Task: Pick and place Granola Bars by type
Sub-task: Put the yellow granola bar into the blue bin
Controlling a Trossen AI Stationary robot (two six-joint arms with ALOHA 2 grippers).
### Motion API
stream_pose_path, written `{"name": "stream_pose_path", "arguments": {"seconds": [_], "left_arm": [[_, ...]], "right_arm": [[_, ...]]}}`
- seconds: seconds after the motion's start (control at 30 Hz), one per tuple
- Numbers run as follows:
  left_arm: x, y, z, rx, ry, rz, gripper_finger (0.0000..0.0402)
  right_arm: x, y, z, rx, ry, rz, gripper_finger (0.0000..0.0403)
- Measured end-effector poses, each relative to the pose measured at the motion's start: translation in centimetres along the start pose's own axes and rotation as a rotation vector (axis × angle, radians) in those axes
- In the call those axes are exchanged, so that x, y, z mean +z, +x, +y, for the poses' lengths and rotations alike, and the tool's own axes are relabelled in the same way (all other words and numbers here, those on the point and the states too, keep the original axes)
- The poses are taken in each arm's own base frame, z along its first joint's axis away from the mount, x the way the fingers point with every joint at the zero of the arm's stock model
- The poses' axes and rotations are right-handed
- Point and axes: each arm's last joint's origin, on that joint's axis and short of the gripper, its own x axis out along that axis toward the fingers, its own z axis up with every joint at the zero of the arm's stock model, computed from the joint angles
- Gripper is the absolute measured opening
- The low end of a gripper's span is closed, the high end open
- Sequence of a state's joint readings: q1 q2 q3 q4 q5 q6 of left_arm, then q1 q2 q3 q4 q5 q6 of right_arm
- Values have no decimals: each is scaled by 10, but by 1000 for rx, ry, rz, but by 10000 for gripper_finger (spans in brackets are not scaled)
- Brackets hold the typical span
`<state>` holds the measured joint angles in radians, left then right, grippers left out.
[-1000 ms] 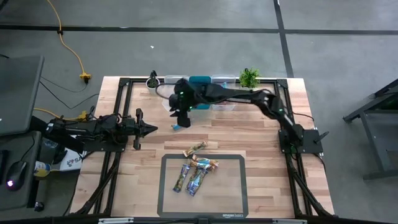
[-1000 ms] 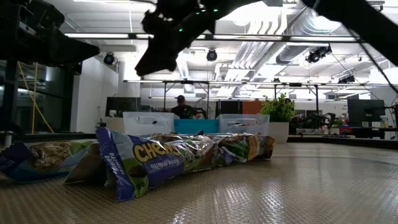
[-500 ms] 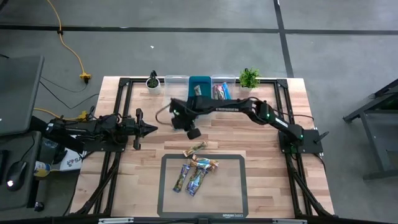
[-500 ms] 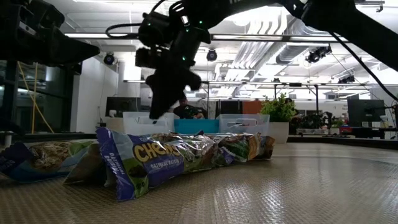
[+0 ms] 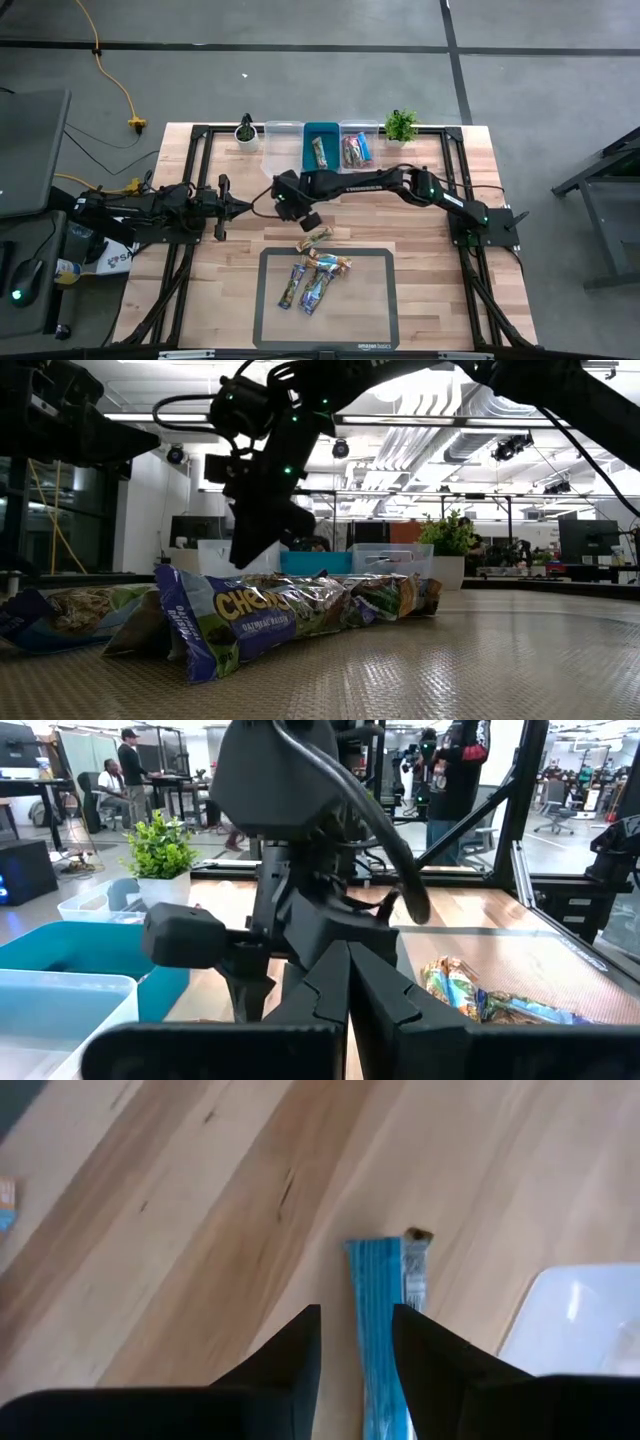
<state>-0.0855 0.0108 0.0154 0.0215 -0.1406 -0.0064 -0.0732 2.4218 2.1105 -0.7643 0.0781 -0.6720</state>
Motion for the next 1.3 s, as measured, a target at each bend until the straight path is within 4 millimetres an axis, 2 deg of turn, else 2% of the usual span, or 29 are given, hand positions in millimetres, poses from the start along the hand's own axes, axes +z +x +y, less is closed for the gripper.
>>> {"name": "stream_pose_path", "arguments": {"seconds": [0.13, 0.37, 0.5, 0.8, 1.1, 1.3], "left_arm": [[0, 0, 0, 0, 0, 0, 1], [0, 0, 0, 0, 0, 0, 1], [0, 0, 0, 1, 0, 0, 1], [0, 0, 0, 4, 0, 0, 1], [0, 0, 0, 3, 0, 0, 1], [0, 0, 0, 3, 0, 0, 1]], "right_arm": [[-2, 1, -6, 1, 22, -33, 121], [-5, 4, -12, -12, 38, -37, 184], [-9, 10, -11, -4, 41, -21, 204], [-17, 21, -17, -14, 83, -11, 209], [-31, 23, -32, 19, 160, -29, 209], [-33, 23, -34, 66, 210, -62, 209]]}}
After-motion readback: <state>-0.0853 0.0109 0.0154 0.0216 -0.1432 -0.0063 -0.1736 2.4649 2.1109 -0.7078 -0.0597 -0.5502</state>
